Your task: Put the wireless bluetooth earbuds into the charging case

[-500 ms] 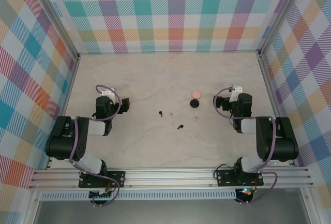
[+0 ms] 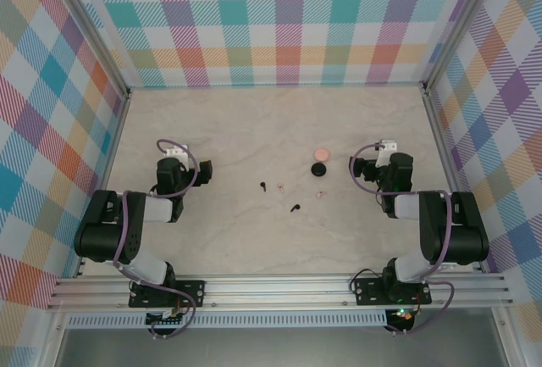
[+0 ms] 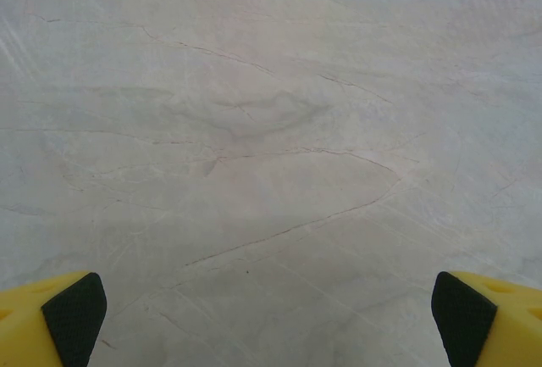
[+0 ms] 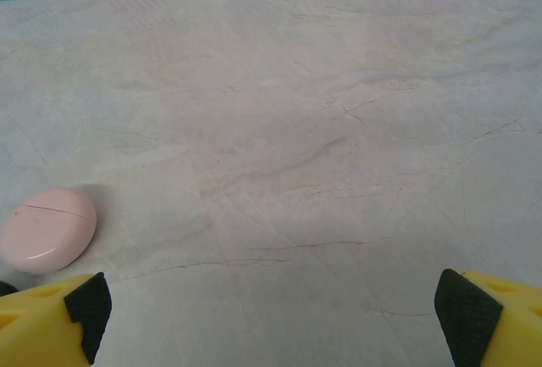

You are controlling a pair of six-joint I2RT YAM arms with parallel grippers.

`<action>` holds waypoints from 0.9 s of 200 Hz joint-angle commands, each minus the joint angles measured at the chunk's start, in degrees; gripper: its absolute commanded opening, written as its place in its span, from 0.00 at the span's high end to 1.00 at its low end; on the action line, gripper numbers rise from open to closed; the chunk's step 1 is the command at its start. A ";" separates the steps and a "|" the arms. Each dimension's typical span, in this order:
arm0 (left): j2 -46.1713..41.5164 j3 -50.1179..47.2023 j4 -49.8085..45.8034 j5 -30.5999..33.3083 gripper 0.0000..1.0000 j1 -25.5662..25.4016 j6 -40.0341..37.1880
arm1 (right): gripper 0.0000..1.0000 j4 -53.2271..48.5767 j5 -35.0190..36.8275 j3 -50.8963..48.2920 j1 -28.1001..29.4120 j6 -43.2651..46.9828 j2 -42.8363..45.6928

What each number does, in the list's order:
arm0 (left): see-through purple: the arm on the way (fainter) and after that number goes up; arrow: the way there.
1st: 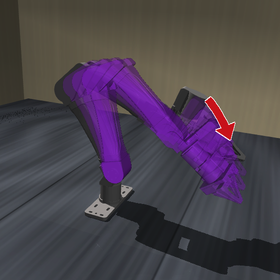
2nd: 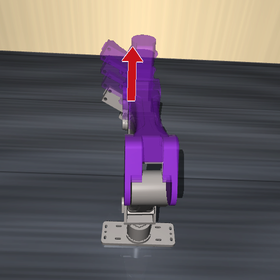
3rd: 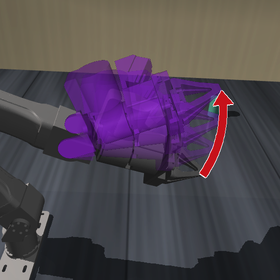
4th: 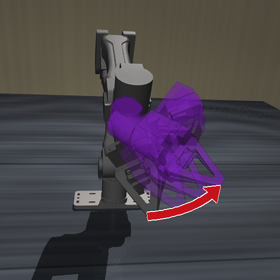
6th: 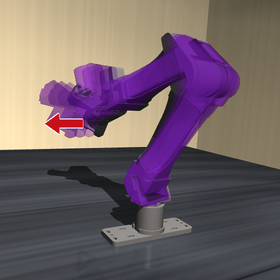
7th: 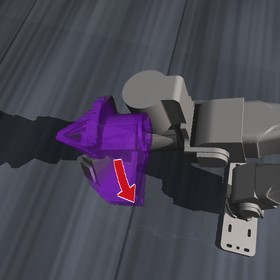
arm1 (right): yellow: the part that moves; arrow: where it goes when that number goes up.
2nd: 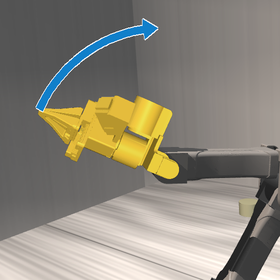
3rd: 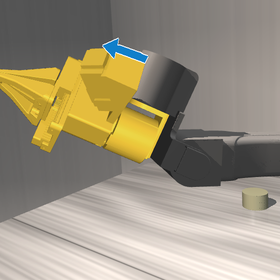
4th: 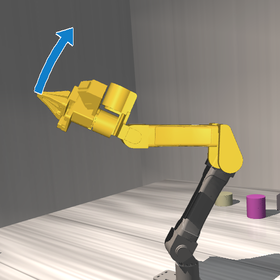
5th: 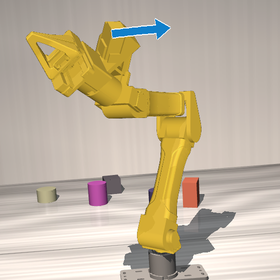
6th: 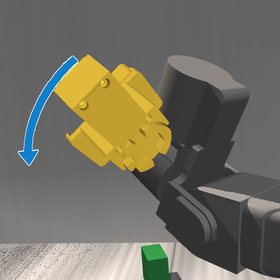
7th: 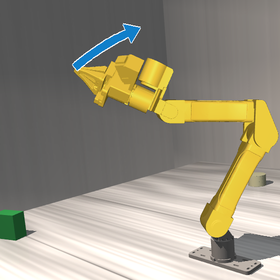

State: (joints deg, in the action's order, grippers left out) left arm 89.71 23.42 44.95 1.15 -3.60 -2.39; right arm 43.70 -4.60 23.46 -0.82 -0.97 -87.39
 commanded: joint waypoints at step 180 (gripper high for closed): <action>-20.08 20.74 -51.03 -10.16 0.00 -3.29 18.61 | 0.00 -57.29 -12.38 27.86 0.38 -16.17 2.64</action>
State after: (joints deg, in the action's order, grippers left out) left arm 70.46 40.58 6.22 -0.75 -5.06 10.98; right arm -3.53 -4.38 47.42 -0.82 -14.37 -81.34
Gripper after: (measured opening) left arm 0.999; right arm 0.997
